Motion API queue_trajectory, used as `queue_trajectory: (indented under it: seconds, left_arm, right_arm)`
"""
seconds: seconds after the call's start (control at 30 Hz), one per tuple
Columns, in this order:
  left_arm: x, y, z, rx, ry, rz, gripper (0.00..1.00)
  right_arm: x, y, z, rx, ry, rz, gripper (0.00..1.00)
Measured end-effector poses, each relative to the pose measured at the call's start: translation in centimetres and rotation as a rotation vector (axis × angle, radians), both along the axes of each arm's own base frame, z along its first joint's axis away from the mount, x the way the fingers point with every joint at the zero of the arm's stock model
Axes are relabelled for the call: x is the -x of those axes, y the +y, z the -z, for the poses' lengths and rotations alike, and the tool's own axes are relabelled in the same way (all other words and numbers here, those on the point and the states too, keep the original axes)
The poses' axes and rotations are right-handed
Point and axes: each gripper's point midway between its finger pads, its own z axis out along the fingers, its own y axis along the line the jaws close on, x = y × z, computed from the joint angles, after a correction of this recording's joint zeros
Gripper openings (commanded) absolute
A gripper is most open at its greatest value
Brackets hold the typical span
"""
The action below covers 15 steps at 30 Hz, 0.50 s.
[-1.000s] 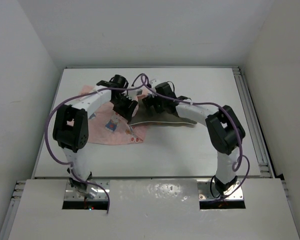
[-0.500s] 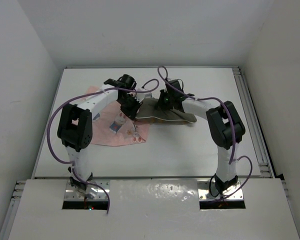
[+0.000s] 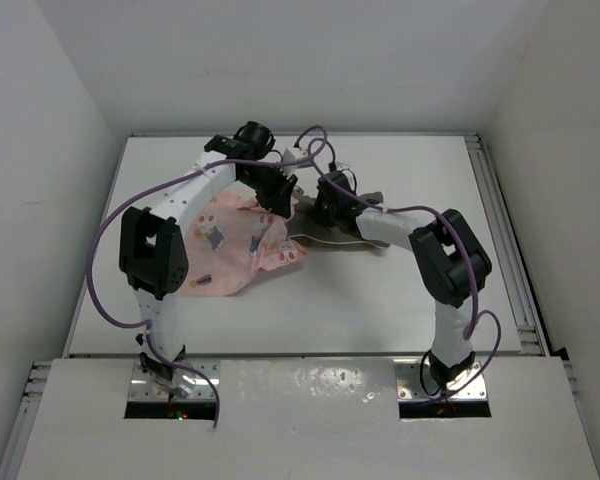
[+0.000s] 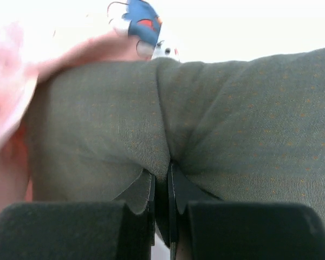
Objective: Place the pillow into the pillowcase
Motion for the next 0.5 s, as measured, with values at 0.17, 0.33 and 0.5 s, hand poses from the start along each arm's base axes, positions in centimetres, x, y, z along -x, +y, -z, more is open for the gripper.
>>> queue_trajectory:
  seconds: [0.17,0.33,0.5]
  left_arm:
    - [-2.4,2.1,2.8,-0.079,0.026,-0.141,0.48]
    - [-2.6,4.8,5.4,-0.130,0.121,-0.198,0.92]
    - [-4.0,5.3,4.5,-0.138,0.072,-0.255,0.91]
  right_arm:
    - [2.8,-0.7,-0.4,-0.029,-0.040,-0.039,0.00]
    - [4.8,-0.1,-0.7,-0.056,-0.049,-0.149,0.39]
    - [5.3,0.2,-1.2,-0.088,-0.056,-0.215,0.70]
